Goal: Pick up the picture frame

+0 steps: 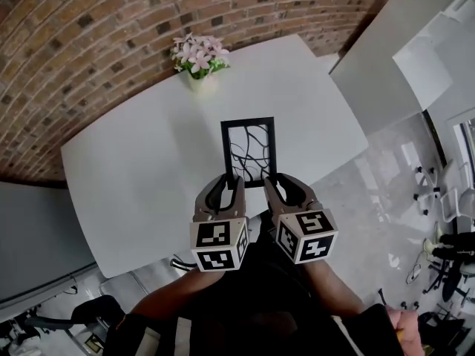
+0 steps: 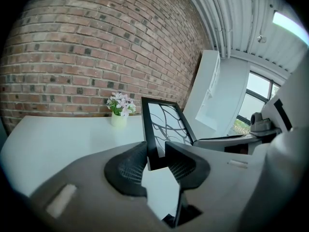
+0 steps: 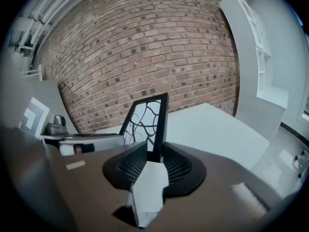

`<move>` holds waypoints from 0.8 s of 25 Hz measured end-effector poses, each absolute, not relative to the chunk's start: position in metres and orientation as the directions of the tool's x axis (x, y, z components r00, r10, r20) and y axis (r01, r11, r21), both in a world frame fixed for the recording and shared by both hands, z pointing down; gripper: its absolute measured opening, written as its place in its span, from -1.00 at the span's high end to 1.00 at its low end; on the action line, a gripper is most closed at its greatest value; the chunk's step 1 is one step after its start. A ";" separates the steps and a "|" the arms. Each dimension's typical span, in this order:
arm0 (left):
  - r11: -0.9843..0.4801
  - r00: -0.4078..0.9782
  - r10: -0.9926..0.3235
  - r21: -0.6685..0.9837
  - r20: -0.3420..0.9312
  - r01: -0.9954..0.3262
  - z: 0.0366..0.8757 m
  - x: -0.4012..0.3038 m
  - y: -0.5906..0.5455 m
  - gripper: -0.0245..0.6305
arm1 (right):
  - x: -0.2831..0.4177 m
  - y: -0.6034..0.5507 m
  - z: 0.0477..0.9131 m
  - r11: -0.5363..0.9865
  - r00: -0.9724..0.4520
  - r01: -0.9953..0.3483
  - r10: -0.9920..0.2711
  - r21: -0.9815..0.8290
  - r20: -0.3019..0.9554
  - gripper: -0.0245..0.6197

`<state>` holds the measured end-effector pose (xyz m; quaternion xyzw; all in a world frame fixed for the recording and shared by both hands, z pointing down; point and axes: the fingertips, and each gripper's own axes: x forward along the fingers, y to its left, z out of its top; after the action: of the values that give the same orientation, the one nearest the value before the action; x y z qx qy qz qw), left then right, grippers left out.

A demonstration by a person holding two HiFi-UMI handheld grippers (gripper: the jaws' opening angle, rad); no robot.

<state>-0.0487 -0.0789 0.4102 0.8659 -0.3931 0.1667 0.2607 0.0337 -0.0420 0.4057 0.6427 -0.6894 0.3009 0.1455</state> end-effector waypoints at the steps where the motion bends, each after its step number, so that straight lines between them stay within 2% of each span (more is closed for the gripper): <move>1: -0.565 0.645 -0.591 0.322 0.485 -0.760 0.406 -0.050 -0.074 0.61 | 0.032 -0.036 0.402 -0.016 -0.120 -0.975 -0.804 -0.223 0.583 0.60; 9: -0.628 0.708 -0.564 0.337 0.424 -0.702 0.379 -0.033 -0.035 0.61 | 0.046 0.011 0.372 -0.082 -0.044 -0.975 -0.841 -0.208 0.539 0.60; 20: -0.656 0.739 -0.553 0.345 0.385 -0.671 0.353 0.013 0.010 0.61 | 0.090 0.060 0.342 -0.089 0.007 -0.985 -0.880 -0.150 0.475 0.61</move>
<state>0.0135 0.0096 0.3532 0.9015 -0.3395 0.1240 0.2380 0.0902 0.0602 0.3419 0.7006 -0.6654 0.2317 0.1129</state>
